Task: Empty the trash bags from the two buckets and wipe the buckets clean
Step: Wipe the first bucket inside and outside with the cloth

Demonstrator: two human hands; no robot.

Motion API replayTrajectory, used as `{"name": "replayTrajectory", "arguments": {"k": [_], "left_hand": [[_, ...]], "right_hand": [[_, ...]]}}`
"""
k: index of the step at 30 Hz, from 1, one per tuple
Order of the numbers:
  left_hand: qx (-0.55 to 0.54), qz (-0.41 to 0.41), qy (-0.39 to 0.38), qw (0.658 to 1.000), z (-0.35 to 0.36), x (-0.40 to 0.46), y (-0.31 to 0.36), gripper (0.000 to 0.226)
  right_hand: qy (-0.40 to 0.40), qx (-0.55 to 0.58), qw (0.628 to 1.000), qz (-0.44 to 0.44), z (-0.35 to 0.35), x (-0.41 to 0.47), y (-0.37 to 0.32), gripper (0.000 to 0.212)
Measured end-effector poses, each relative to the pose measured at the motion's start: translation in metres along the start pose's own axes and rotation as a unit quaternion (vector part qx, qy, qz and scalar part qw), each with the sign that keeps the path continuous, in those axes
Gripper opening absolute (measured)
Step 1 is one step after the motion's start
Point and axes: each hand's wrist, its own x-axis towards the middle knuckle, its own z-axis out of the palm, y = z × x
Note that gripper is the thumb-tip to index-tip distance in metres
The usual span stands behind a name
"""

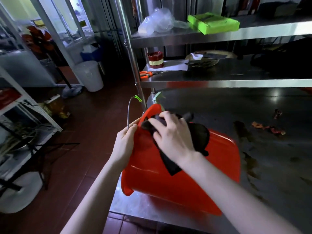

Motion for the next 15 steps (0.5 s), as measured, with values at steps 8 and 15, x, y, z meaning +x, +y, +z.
{"name": "replayTrajectory", "arguments": {"k": [8, 15], "left_hand": [[-0.055, -0.068, -0.024, 0.996, -0.003, -0.006, 0.009, 0.033], [-0.043, -0.058, -0.027, 0.997, -0.003, -0.006, 0.011, 0.032]], "right_hand": [[0.091, 0.026, 0.994, -0.055, 0.007, -0.03, -0.035, 0.023], [0.053, 0.127, 0.99, -0.043, 0.004, -0.034, -0.032, 0.022]]}}
